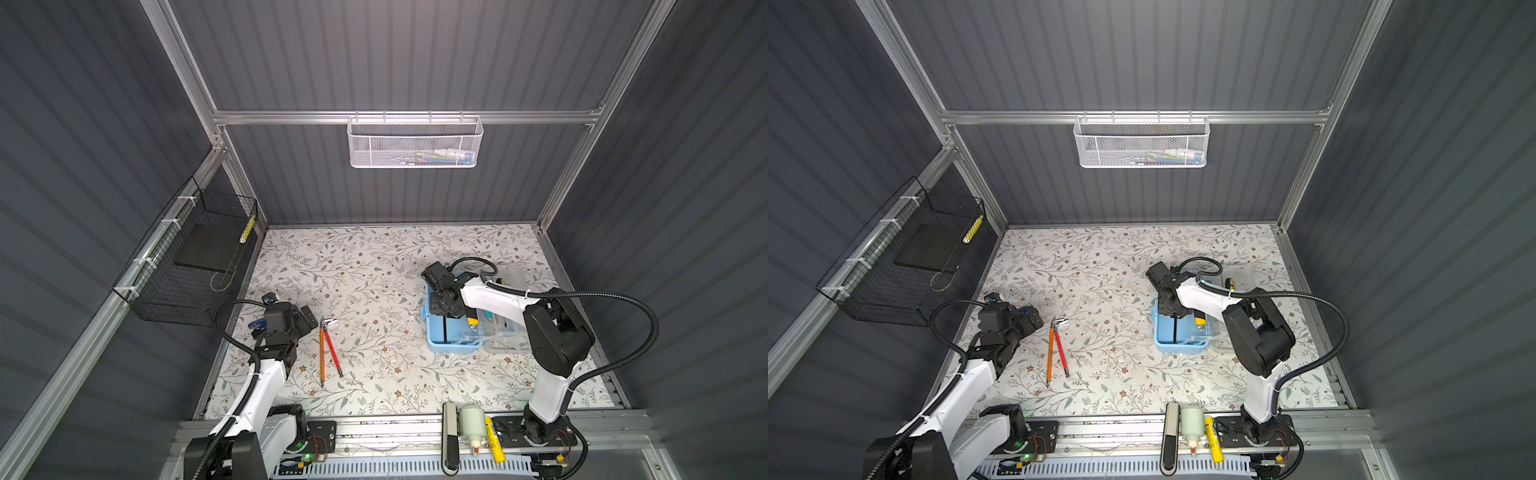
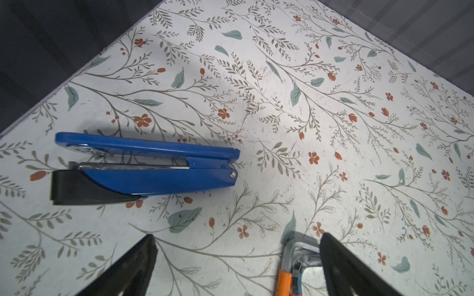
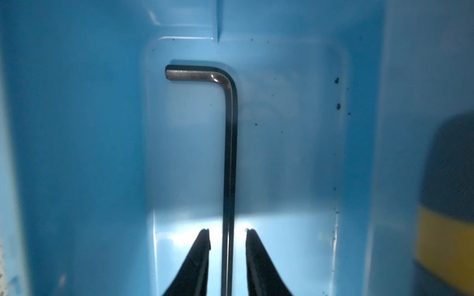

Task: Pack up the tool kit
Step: 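Lower the black hex key into the box and open the right gripper, then move the right gripper back over the orange and red hex keys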

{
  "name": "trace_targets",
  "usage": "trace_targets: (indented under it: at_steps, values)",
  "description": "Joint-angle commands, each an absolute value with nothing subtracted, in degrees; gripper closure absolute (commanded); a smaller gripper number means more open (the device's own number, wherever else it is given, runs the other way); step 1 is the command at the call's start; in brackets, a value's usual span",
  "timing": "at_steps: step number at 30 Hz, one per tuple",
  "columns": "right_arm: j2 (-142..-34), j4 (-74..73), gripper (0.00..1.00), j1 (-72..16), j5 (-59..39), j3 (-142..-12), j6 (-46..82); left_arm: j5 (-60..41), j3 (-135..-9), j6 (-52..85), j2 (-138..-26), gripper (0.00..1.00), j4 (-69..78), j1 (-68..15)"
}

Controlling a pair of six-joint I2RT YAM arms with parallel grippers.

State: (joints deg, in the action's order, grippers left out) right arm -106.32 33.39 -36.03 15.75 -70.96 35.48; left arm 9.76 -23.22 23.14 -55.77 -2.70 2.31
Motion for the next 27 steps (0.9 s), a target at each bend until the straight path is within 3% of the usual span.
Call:
trace_targets:
  at_steps: [1,8,13,21,27]
  values:
    - [-103.73,36.55,0.67,-35.90,16.77,-72.74,35.08,9.14,-24.43,22.68,-55.28,0.01,-2.11,2.81]
    - [-98.15,38.85,0.58,-41.13,18.63,-78.35,29.27,9.39,-24.35,22.76,-55.02,0.01,-2.20,2.81]
    - [-100.09,34.91,0.52,-46.65,11.57,-82.97,21.63,9.63,-24.26,22.93,-54.93,0.01,-2.27,2.81]
    - [-115.25,31.23,0.41,-60.85,0.56,-96.59,16.52,10.77,-24.43,24.17,-55.15,0.01,-3.16,3.73]
    - [-122.68,26.40,0.38,-65.51,-5.71,-100.14,17.99,9.23,-23.74,25.20,-54.58,0.01,-3.17,6.33]
